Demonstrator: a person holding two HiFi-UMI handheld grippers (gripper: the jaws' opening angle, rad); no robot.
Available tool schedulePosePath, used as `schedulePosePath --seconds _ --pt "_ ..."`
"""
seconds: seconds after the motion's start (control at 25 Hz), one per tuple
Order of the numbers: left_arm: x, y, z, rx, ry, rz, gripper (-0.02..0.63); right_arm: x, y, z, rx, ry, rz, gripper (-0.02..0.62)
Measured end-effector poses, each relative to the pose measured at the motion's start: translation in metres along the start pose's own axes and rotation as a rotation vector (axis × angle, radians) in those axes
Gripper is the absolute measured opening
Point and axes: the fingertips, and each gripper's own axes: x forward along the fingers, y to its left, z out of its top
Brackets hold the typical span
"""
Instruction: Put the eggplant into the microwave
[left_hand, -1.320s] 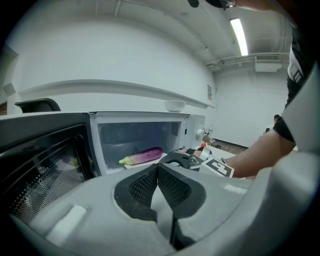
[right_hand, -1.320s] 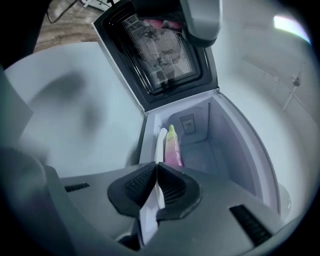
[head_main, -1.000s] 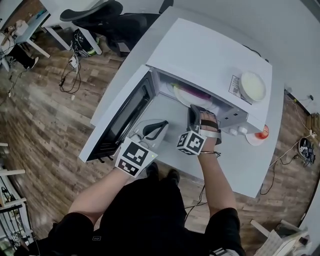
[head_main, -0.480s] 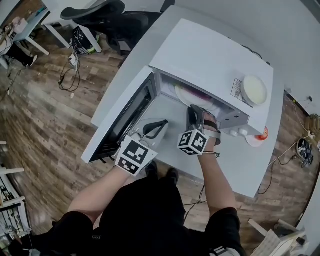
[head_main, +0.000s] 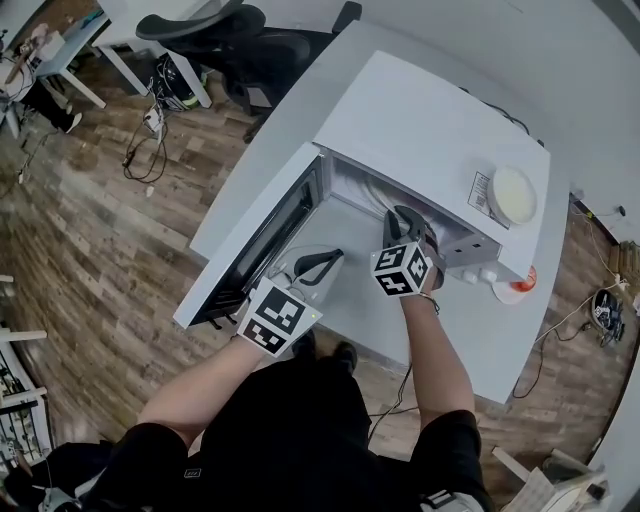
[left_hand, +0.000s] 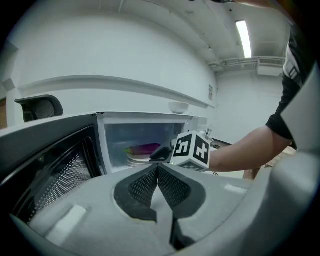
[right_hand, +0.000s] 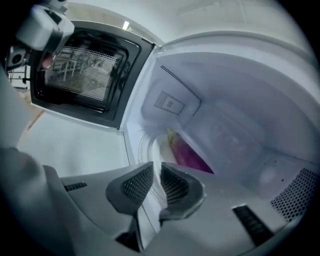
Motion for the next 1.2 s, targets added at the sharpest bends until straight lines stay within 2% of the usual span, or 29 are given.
schedulePosePath --seconds 0.16,0.44,0.8,1.0,1.2 --pt "-0.001 0.001 0.002 -0.001 0.000 -0.001 0.009 0.008 -0.007 0.003 0.062 0.010 0.013 0.057" --pt "-0.008 0.000 0.008 -0.007 -0.009 -0.003 0.009 -0.001 -0.012 0.007 0.086 0.009 -0.013 0.057" --pt "-0.015 -0.001 0.010 -0.026 -0.024 -0.009 0.009 -0.005 -0.016 -0.016 0.092 0.107 -0.013 0.057" --pt "-0.024 -0.005 0.011 -0.038 -0.031 -0.016 0.009 -0.001 -0.019 -0.010 0.073 0.068 -0.021 0.057" --pt "-0.037 -0.002 0.012 -0.062 -0.050 -0.014 0.009 -0.029 -0.010 0.002 0.127 0.001 -0.036 0.056"
